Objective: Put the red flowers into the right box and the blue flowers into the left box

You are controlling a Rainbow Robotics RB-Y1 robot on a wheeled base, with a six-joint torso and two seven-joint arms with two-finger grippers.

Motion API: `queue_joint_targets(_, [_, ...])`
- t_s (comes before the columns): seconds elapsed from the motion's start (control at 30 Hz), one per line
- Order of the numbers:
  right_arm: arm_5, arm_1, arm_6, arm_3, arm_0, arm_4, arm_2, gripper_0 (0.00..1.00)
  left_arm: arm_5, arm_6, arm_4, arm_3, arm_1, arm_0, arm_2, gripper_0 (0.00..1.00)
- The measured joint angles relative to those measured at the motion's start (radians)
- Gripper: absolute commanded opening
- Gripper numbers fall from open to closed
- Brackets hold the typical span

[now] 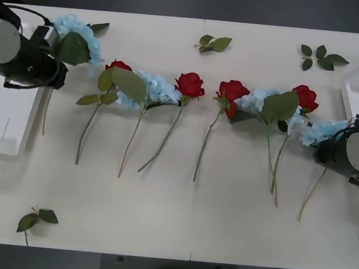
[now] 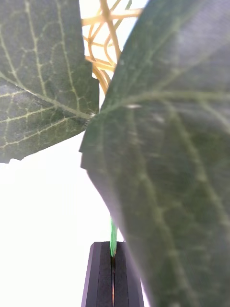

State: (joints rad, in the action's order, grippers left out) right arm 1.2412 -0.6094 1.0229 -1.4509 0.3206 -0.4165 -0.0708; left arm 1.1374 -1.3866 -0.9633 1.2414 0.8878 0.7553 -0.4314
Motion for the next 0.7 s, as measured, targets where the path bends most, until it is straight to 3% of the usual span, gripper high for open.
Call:
queue_joint_targets(0.13, [-0.014, 0.0, 0.0, 0.008, 0.0, -0.013, 0.0, 0.0, 0.074, -0.046, -0.064, 0.006, 0.056, 0.0, 0.121, 0.0])
queue_joint_targets(0.27, [-0.016, -0.014, 0.017, 0.008, 0.0, -0.15, 0.011, 0.0, 0.124, -0.196, -0.113, 0.006, 0.11, 0.0, 0.218, 0.0])
queue_joint_targets(0.5, [0.06, -0.093, 0.346, -0.002, 0.0, -0.528, 0.169, 0.0, 0.128, -0.293, -0.206, -0.071, 0.238, 0.0, 0.19, 0.0])
queue_joint_targets(0.7, [0.066, -0.135, 0.435, -0.021, 0.0, -0.885, 0.27, 0.0, 0.128, -0.415, -0.207, -0.194, 0.251, 0.0, 0.186, 0.0])
